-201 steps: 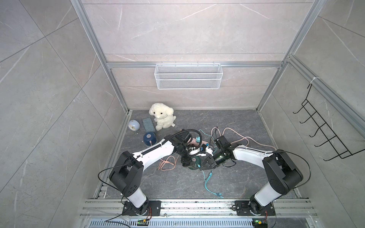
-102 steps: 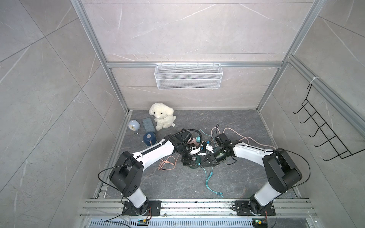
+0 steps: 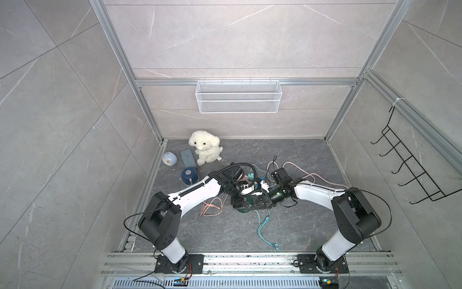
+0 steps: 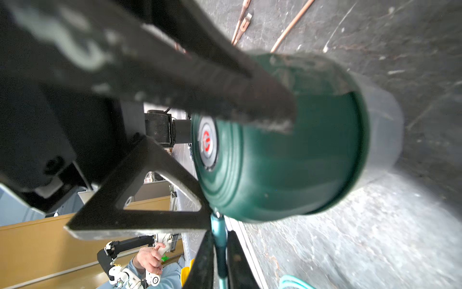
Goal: Charge the cordless meat grinders
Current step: Insert the charging cable into the cordless meat grinder.
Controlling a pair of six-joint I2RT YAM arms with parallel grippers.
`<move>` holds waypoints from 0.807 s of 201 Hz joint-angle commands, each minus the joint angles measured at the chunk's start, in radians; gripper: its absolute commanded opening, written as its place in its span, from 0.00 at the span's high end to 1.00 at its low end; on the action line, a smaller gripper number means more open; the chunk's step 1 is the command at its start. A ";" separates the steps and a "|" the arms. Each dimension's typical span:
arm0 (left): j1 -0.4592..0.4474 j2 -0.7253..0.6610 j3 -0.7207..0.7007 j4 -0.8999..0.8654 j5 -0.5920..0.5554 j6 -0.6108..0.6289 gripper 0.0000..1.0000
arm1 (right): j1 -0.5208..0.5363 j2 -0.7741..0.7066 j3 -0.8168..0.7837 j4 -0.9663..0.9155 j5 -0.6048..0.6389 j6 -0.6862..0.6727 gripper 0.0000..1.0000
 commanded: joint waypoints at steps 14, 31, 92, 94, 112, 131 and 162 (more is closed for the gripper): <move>-0.053 -0.015 -0.031 -0.096 0.112 -0.049 0.33 | -0.010 -0.036 0.010 0.064 0.120 -0.034 0.74; -0.033 -0.030 -0.041 -0.091 0.104 -0.063 0.28 | -0.010 -0.058 -0.001 0.052 0.126 -0.040 0.71; 0.037 -0.144 -0.091 -0.012 0.051 -0.144 0.19 | -0.015 -0.128 -0.020 -0.002 0.177 -0.058 0.69; 0.040 -0.149 -0.093 -0.009 0.049 -0.148 0.19 | -0.015 -0.132 -0.020 -0.005 0.181 -0.060 0.69; 0.057 -0.188 -0.101 -0.002 0.045 -0.171 0.17 | -0.031 -0.162 -0.022 -0.041 0.220 -0.072 0.68; 0.080 -0.242 -0.113 -0.003 0.059 -0.194 0.16 | -0.056 -0.197 -0.024 -0.089 0.274 -0.087 0.67; 0.135 -0.381 -0.167 0.009 0.011 -0.286 0.14 | -0.100 -0.279 -0.033 -0.156 0.439 -0.100 0.64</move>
